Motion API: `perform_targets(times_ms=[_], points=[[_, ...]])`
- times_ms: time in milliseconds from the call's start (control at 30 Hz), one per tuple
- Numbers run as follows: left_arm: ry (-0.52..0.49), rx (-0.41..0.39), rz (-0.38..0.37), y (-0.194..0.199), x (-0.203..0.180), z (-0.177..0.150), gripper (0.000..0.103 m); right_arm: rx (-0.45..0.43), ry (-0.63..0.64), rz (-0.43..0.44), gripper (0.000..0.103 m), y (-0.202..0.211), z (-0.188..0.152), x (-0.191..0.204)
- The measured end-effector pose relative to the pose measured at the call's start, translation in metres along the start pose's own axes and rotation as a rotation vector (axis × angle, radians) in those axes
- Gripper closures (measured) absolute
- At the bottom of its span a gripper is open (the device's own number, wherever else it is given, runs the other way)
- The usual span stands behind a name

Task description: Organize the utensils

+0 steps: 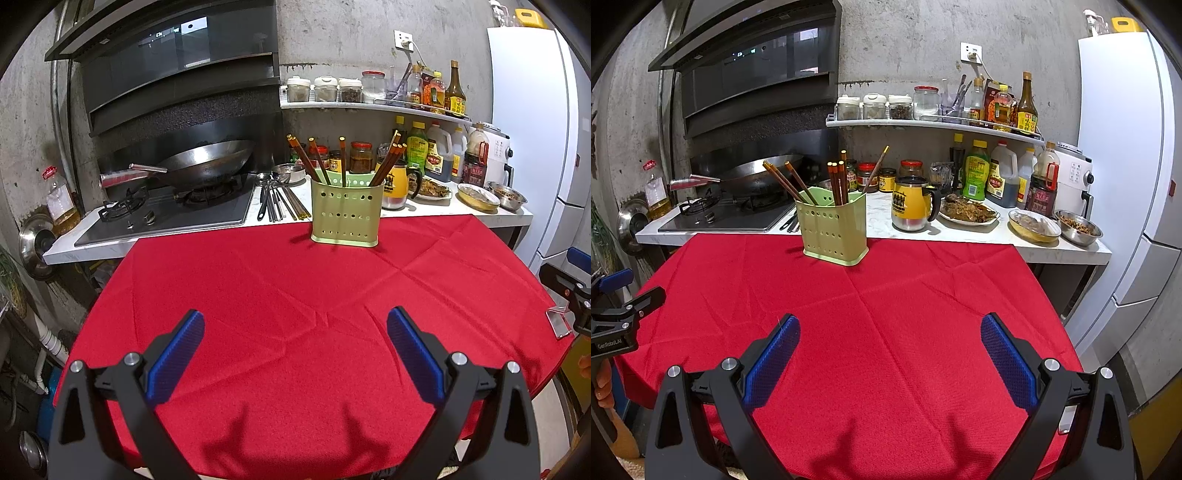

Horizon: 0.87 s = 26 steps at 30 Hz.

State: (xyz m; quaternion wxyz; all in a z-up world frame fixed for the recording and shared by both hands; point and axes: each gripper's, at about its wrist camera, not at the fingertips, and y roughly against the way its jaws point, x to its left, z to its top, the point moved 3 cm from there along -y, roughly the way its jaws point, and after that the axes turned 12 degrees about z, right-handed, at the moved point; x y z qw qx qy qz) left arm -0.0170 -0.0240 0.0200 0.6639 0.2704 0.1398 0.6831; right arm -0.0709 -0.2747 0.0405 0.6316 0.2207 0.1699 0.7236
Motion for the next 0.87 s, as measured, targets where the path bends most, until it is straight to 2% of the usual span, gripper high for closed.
perform_targets(times_ms=[567,867], points=[[0.012,0.021,-0.034,-0.003,-0.001,-0.002,0.006,0.023,-0.027,-0.013,0.006,-0.009,-0.012,-0.010],[0.007,0.058,-0.015,-0.011,-0.001,0.000,0.006,0.031,-0.034,-0.010,0.006,-0.012,-0.011,-0.012]])
